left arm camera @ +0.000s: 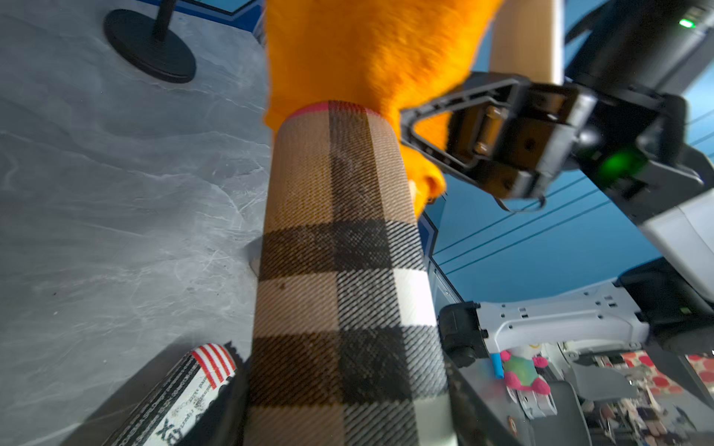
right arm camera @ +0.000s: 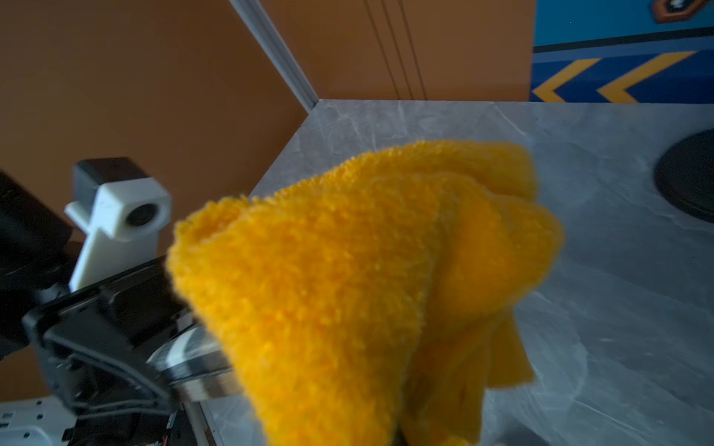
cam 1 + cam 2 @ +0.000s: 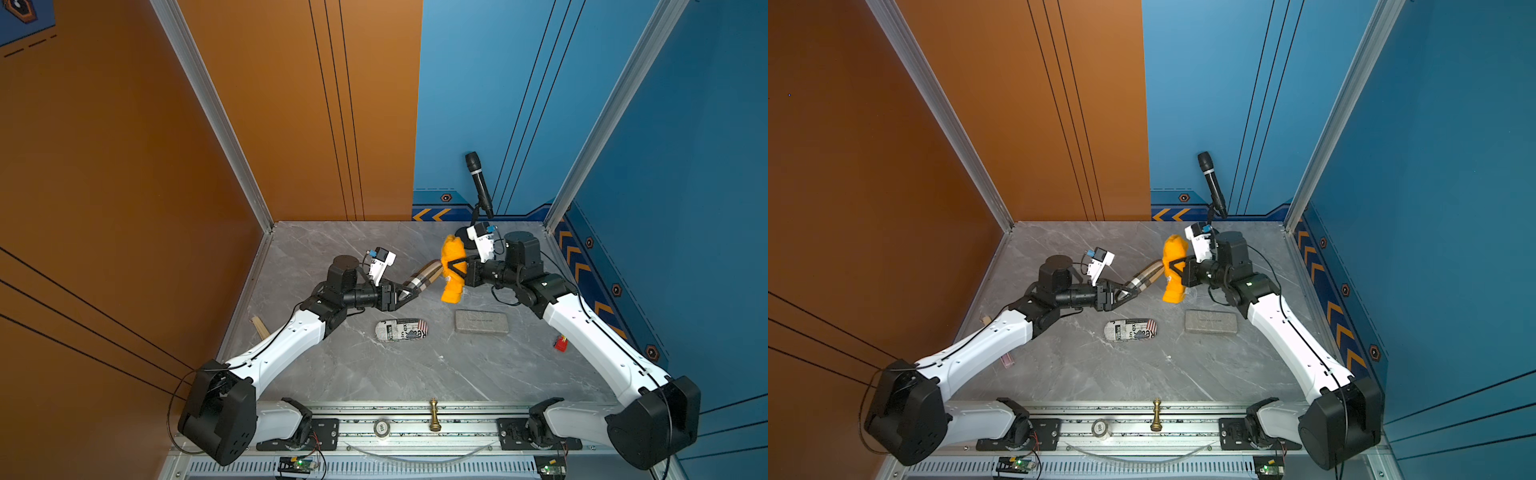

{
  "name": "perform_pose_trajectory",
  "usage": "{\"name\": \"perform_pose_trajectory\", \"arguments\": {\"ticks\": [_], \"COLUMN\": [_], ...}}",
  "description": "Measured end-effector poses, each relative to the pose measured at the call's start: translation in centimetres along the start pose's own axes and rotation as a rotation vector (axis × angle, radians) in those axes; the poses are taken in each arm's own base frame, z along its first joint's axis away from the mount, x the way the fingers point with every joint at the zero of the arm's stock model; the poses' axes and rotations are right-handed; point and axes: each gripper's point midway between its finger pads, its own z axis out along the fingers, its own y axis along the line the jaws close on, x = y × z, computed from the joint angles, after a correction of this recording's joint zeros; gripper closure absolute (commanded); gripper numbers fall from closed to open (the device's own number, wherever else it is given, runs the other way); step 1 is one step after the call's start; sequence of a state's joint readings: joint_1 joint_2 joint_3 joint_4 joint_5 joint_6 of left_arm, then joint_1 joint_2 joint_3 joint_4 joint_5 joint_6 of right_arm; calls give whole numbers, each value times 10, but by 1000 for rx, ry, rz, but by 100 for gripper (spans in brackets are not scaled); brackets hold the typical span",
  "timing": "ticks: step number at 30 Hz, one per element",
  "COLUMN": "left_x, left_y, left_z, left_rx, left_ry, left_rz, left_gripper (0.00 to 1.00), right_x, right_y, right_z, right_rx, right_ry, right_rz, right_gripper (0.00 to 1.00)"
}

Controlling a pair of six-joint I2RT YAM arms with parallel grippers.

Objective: Wipe the eyeglass case
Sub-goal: Wipe the dirt from the eyeglass case.

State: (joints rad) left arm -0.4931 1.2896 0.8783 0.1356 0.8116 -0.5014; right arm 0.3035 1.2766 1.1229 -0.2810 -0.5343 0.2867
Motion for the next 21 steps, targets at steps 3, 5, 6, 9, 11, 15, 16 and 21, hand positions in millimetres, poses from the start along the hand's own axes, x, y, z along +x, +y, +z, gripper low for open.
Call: {"name": "perform_pose_trajectory", "arguments": {"ticks": [3,5,6,9,11,15,16,21], "left_x": [-5,-8,-8,-5,-2,10,11,27], "left_y": [-22,-31,-34,-34,-33,-31,-31,-18], "left_z": [-3,-8,-11,-17,-18,-17,-16,-3], "left_rx": [34,26,9,-87,-170,-379,-439,-707], "left_ry": [17,22,28,55,76,118,123,146], "left_rz": [75,123,150,226,307,576,669,1197], "left_gripper": [63,62,62,63,64,64,64,64], "right_x": [-2,-9,-15,-32,-40,-61,-66,-72], "right_y": [-13,-13,-12,-5,0,12,16,51], "right_z": [-6,-9,-11,-21,-27,-35,-36,-32], "right_rx": [36,45,51,59,62,66,67,40], "right_ry": [15,20,15,-7,-15,-16,-13,52], "right_rz": [53,72,72,76,79,78,74,15], "right_gripper": [100,100,100,100,100,100,100,100]}}
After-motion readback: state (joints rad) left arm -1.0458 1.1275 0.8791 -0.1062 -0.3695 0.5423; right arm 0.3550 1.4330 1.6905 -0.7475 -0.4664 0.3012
